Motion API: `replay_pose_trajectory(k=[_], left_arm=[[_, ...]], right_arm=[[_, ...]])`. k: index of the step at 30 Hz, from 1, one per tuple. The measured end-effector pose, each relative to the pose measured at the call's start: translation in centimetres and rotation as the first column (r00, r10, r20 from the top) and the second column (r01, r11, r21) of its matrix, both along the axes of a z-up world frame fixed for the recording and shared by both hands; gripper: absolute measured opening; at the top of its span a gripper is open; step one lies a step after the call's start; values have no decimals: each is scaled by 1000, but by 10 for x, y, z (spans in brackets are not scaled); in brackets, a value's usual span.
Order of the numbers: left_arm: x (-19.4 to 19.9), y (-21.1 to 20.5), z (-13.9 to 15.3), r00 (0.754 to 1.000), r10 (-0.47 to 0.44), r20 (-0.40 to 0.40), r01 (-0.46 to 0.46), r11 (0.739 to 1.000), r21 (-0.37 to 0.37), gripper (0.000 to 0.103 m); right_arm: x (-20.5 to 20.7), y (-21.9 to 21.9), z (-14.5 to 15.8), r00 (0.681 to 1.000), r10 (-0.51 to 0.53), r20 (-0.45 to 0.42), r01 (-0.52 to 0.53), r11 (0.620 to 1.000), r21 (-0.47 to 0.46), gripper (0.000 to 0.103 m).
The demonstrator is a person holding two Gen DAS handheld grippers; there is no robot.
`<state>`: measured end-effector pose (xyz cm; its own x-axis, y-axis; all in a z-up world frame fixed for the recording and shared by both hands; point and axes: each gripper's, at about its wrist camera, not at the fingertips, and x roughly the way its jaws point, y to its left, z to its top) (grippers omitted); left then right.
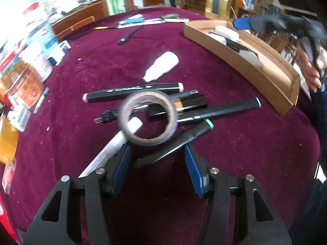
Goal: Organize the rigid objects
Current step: 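Grasp a green-capped black marker with the left gripper while the right grasps a blue-tipped marker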
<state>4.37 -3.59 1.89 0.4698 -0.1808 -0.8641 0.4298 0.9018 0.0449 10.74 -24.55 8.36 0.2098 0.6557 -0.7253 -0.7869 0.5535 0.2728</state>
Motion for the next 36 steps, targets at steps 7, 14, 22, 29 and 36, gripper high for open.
replay_pose_trajectory(k=[7,14,22,29,36], left_arm=[[-6,-7,-2,1000,28,-6,-28,999,40,45],[-42,-11,0,996,85,-41,-83,995,62,36],[-41,-17,-1,993,106,-52,-103,993,52,37],[-36,-20,-1,994,102,-39,-100,994,31,27],[-53,-21,0,994,97,-42,-95,994,63,16]], right_arm=[[-27,42,-43,995,74,65,-55,962,-268,41],[-24,59,-67,996,44,81,-13,935,-354,30],[-67,84,-69,978,180,109,-122,906,-405,13],[-61,81,-70,985,136,110,-85,922,-377,20],[-68,86,-70,978,164,131,-103,918,-382,14]])
